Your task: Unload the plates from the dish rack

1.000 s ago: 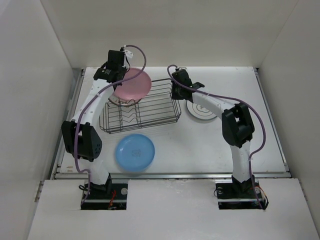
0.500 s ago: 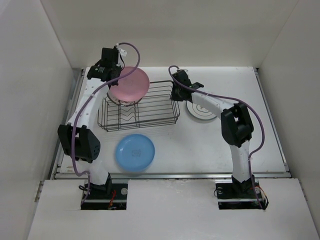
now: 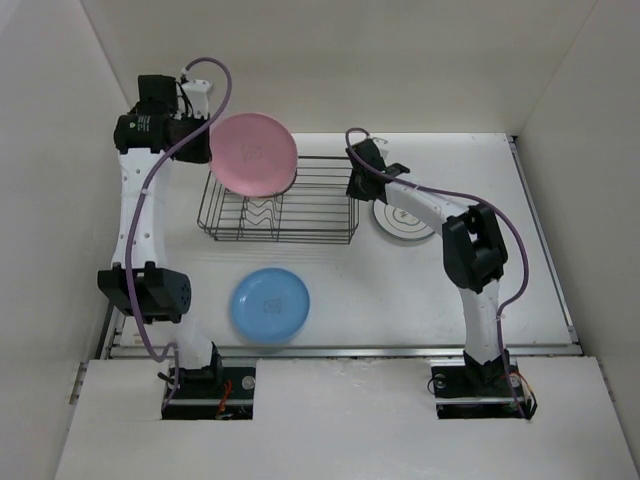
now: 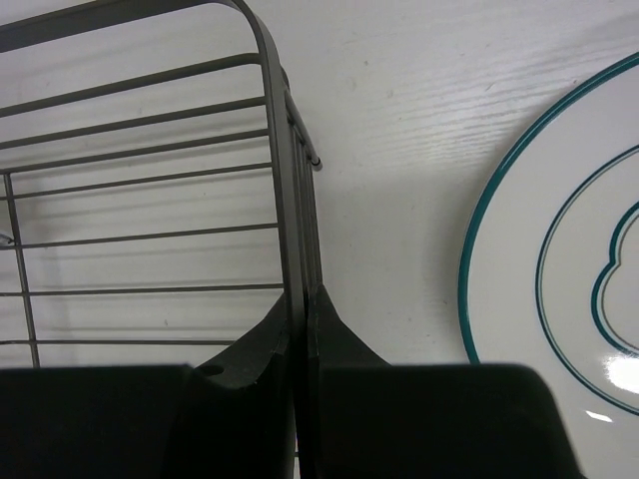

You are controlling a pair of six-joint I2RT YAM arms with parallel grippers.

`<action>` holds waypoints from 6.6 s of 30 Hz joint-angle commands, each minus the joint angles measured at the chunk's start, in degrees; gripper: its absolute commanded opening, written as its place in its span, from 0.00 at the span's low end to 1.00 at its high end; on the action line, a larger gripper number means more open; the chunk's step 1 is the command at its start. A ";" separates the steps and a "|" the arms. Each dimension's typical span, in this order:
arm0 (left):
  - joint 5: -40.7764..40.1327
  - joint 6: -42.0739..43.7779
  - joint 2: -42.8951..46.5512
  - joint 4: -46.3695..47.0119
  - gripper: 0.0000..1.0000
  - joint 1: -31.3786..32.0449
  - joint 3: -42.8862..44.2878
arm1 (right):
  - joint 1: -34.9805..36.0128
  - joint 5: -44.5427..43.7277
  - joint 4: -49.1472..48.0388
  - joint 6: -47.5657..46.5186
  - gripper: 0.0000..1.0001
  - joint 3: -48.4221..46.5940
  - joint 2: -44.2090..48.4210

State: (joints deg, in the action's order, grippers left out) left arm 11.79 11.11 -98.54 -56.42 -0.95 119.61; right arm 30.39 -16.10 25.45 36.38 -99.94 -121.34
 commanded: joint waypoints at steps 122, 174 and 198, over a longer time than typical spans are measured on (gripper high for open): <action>-17.07 -4.96 -28.81 -1.85 0.00 -2.56 -4.48 | 4.94 32.80 -26.59 -19.60 0.50 -35.15 -23.42; -15.40 -7.77 -30.92 -5.71 0.00 -3.09 -2.89 | 5.56 15.41 -29.40 -24.34 0.00 -25.83 -10.33; -13.64 -10.06 -31.45 -6.24 0.06 -3.62 1.76 | -21.86 14.07 -20.00 6.86 0.00 25.99 35.19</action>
State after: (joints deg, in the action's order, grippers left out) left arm -0.36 3.38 -128.86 -62.85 -4.23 119.26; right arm 11.57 -6.85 4.75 35.44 -81.14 -92.40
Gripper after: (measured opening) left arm 0.152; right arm 0.122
